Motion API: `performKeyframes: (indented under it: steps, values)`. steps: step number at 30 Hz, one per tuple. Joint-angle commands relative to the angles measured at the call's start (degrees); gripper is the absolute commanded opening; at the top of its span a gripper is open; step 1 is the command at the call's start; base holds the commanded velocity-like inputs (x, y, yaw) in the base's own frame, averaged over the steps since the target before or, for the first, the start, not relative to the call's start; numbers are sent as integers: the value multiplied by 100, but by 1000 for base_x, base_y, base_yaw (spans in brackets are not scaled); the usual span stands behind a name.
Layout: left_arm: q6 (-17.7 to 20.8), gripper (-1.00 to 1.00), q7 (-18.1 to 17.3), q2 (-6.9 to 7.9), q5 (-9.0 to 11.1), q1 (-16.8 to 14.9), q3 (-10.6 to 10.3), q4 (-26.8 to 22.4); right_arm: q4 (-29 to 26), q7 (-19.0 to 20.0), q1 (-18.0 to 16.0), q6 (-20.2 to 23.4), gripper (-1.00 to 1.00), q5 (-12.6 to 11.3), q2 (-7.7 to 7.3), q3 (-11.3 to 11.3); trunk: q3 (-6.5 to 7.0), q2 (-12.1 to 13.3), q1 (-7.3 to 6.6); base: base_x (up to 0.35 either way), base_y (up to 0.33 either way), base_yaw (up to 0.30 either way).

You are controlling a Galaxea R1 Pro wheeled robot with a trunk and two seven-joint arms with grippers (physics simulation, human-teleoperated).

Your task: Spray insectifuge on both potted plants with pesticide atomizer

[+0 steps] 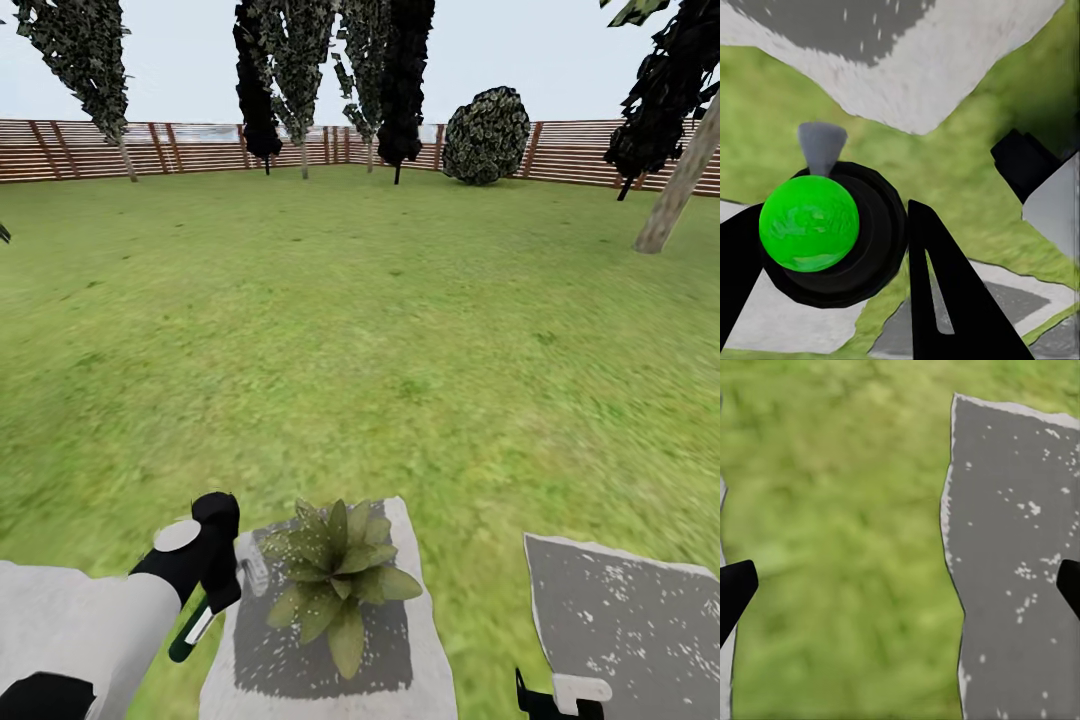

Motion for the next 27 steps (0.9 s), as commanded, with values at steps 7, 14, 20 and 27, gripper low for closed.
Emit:
performKeyframes:
  steps: [7,14,20,27]
  values:
    - [58,-100,137,12,7,319,9,-12,5,-33,-4,-13,100,61,-8,-39,-4,-2,-1,0,0,0]
    - [49,-100,816,3,247,332,444,-13,5,-25,-4,-11,100,61,-8,-39,-4,-2,-1,0,0,0]
    - [44,-100,868,-4,272,333,440,387,4,-24,-4,-11,100,61,-8,-39,-4,-2,-1,0,0,0]
    - [40,-100,935,-10,272,332,464,510,4,-24,-4,-11,100,61,1,-39,-4,-2,-1,0,0,189]
